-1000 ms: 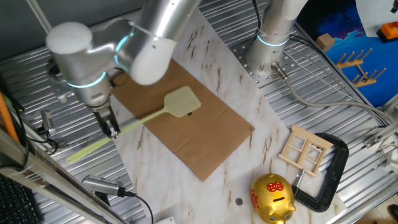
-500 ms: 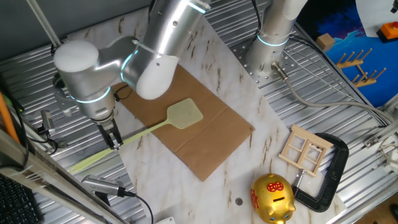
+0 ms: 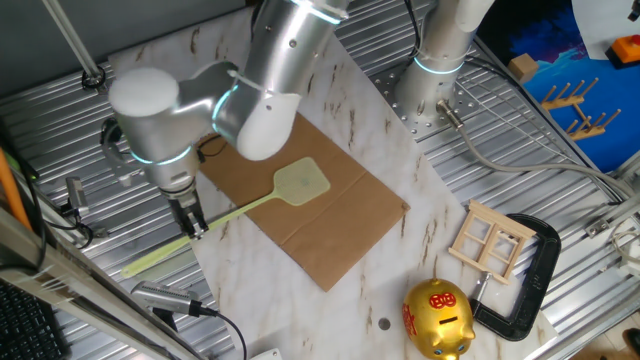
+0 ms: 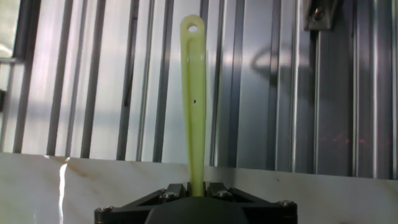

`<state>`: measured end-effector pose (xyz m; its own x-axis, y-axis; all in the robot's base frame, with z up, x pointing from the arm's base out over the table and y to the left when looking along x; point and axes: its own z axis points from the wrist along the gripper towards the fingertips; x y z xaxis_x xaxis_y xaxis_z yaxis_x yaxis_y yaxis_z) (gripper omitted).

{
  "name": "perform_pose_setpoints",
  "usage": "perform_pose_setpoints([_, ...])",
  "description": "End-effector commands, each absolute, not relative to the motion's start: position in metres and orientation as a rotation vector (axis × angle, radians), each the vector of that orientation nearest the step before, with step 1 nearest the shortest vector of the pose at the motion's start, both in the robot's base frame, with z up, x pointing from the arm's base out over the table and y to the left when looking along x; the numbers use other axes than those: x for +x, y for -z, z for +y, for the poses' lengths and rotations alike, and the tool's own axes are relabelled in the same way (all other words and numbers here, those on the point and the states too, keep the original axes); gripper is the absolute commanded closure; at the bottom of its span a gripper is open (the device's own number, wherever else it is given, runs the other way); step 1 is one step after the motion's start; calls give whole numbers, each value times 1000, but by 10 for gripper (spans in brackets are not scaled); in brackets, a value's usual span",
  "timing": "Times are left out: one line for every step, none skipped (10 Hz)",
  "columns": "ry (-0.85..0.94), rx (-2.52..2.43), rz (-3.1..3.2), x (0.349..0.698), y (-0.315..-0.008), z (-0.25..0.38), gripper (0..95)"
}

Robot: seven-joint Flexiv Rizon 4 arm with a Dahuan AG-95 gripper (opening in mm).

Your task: Swat with a flyswatter

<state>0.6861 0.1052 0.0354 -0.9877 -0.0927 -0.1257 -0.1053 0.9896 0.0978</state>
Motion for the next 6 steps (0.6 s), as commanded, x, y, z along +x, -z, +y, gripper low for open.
perform_pose_setpoints([-135,-200,2929,685,-37,104,950])
perform_pose_setpoints([-132,-204,2927,685,-37,104,950])
perform_pose_setpoints([-133,-204,2930,685,-37,104,950])
perform_pose_setpoints([-122,-197,2985,684,-38,105,950])
perform_pose_setpoints([-114,-184,3030,682,-42,106,950])
perform_pose_setpoints([-102,-156,3072,679,-48,108,950])
